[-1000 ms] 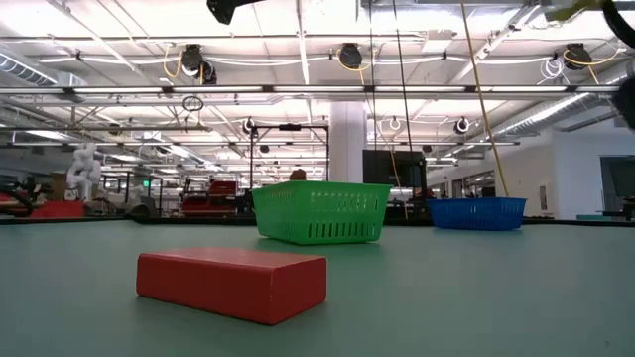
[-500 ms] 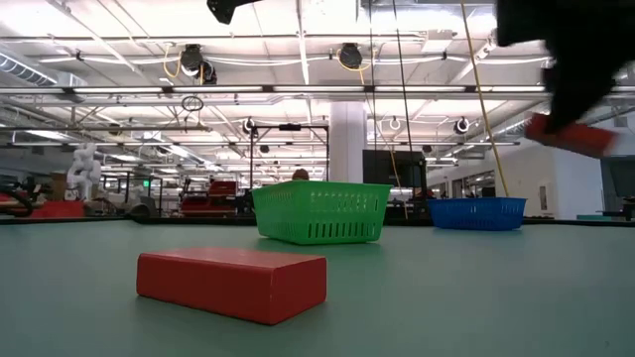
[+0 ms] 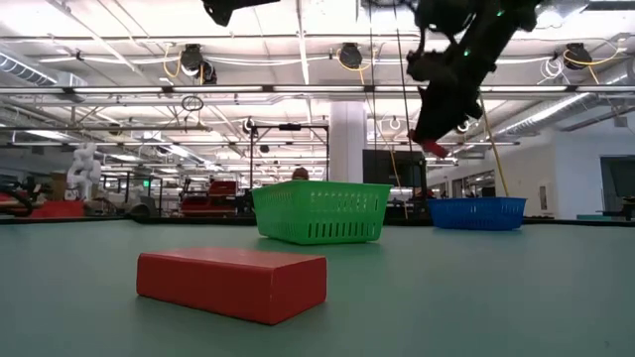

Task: Sort & place blocks by color
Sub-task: Put the light pink block into the blue bin

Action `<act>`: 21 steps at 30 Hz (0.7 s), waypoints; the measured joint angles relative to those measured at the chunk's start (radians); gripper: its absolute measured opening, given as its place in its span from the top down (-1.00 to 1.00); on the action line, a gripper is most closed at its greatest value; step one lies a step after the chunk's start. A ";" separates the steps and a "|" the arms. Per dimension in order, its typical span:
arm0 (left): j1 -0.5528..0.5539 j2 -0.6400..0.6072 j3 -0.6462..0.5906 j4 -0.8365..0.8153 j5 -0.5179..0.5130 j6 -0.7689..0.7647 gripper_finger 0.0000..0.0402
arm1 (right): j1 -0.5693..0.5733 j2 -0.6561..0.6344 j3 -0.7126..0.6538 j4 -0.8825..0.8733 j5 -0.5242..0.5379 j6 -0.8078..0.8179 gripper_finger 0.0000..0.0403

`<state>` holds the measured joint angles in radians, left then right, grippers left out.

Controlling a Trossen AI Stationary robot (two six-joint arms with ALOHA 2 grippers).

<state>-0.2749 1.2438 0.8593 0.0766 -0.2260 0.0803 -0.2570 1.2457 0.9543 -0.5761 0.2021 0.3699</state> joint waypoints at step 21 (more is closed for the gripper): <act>0.000 0.000 0.000 -0.037 0.000 -0.002 0.28 | -0.571 0.000 -0.066 -0.039 -0.065 -0.231 0.30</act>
<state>-0.2749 1.2438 0.8593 0.0399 -0.2260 0.0781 -0.8279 1.2457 0.8882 -0.6147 0.1373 0.1392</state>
